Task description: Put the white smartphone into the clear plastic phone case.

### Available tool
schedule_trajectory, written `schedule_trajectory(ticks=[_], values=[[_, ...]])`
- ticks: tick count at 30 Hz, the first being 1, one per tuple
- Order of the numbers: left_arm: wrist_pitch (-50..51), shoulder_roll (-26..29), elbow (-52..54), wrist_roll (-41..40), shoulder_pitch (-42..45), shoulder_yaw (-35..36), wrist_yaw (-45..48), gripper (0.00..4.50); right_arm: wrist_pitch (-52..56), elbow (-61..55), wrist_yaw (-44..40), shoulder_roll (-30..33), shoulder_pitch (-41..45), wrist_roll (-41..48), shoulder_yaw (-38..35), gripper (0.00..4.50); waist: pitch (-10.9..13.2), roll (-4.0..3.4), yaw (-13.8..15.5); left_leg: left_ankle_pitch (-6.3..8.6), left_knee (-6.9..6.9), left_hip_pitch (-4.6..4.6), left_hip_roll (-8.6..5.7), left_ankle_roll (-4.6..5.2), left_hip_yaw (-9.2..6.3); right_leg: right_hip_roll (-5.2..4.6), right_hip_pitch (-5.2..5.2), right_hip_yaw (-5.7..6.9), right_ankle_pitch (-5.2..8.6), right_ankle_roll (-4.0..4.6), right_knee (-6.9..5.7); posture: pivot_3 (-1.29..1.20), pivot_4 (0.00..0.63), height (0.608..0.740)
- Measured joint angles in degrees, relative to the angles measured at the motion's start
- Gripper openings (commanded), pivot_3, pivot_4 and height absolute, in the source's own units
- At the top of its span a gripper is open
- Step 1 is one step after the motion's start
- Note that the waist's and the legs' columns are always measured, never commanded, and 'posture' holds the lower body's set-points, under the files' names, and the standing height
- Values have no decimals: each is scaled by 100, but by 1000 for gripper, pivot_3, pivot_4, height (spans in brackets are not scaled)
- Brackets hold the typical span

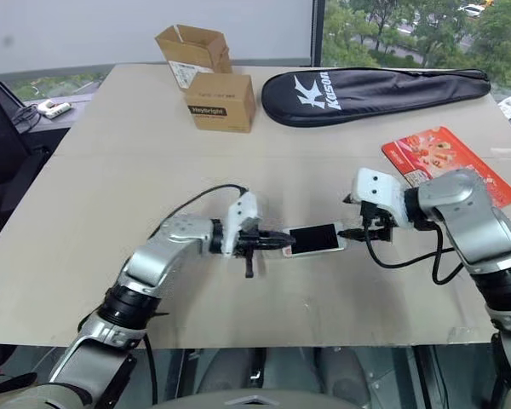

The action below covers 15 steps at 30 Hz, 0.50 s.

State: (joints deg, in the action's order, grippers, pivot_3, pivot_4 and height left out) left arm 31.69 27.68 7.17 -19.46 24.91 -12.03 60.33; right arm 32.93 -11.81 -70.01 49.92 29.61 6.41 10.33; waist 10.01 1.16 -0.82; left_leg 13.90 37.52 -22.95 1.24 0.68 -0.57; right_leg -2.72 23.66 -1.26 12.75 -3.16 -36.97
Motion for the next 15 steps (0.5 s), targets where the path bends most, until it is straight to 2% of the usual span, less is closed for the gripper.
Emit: schedule_trajectory(ticks=[4, 5, 11, 15], values=[[47, 705, 351, -54, -353, 486, -26, 0, -92, 83, 157, 186, -172, -14, -29, 271, -1, -2, -14, 0, -5, 8, 0, 0, 10, -1, -1, -7, 0, 0, 0, 0, 150, 740], [54, 778, 340, -44, -509, 500, -36, 0, -150, 189, 193, 206, -187, -62, -26, 45, -1, -2, -3, 0, -4, 5, -1, 0, 11, -1, -1, -7, 1, -1, 2, 0, 150, 740], [-35, 905, 91, 216, -715, 109, 6, 0, -468, 495, 299, 222, -188, -343, 141, 45, 0, 0, 39, 0, -2, 2, -3, 0, 10, -1, -2, -5, 1, 0, 3, 0, 150, 740], [-50, 725, -217, 293, -357, -188, 45, 0, -565, 563, 299, 287, -192, -522, 274, 45, 0, 0, 30, 0, -1, 1, -3, 0, 8, -1, -1, -4, 0, -1, 3, 0, 150, 740]])
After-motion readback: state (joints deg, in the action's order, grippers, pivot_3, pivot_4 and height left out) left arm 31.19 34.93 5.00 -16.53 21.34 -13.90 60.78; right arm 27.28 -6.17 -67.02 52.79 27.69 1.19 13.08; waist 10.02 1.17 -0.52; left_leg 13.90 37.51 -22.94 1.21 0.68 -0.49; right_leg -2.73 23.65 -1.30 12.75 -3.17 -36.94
